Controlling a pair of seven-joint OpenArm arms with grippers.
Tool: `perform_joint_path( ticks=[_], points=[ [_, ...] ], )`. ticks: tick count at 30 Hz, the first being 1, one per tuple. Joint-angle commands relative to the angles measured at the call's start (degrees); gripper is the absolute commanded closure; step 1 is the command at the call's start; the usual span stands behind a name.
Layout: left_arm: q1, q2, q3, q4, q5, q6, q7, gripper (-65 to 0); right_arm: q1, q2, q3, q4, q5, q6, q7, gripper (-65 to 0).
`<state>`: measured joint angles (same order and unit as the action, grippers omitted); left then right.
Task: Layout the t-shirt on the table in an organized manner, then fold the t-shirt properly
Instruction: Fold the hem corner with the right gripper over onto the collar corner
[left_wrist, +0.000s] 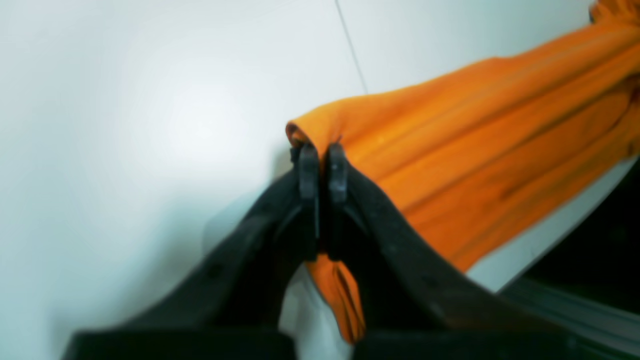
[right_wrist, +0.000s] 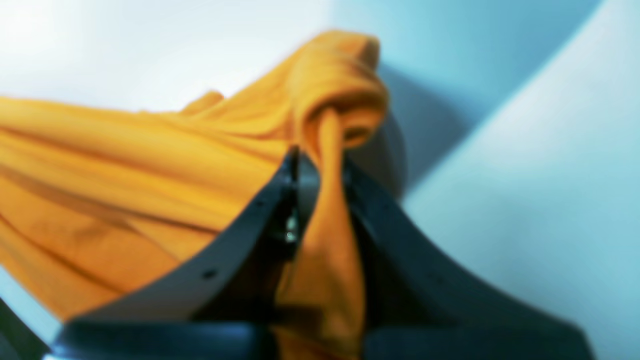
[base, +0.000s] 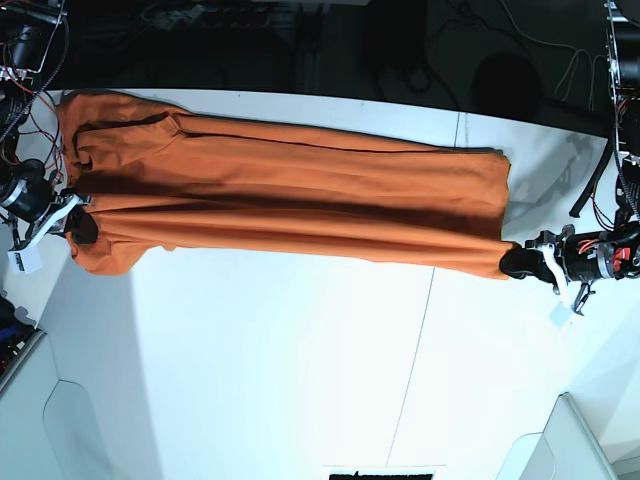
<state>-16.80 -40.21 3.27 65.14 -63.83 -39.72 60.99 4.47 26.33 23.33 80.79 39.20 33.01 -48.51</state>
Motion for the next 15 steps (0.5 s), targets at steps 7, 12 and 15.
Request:
perform_joint_path(
  ticks=[7,12,15],
  points=[
    [4.9,-2.5,-0.6,5.2,-4.7,-0.3,3.5,0.0,-7.2,1.4,3.0,5.7,0.7,0.0,-0.4,0.0],
    [8.1,-2.4,-0.6,5.3,-5.6,-0.3,3.5,-19.6,-8.9,1.4,3.1,5.7,0.7,-0.2,-0.6,-31.6],
    [8.1,-2.4,-0.6,5.3,-5.6,-0.3,3.3,-29.0,-8.1,1.4,4.1,5.7,2.4,-0.2,1.6,-35.0]
  ],
)
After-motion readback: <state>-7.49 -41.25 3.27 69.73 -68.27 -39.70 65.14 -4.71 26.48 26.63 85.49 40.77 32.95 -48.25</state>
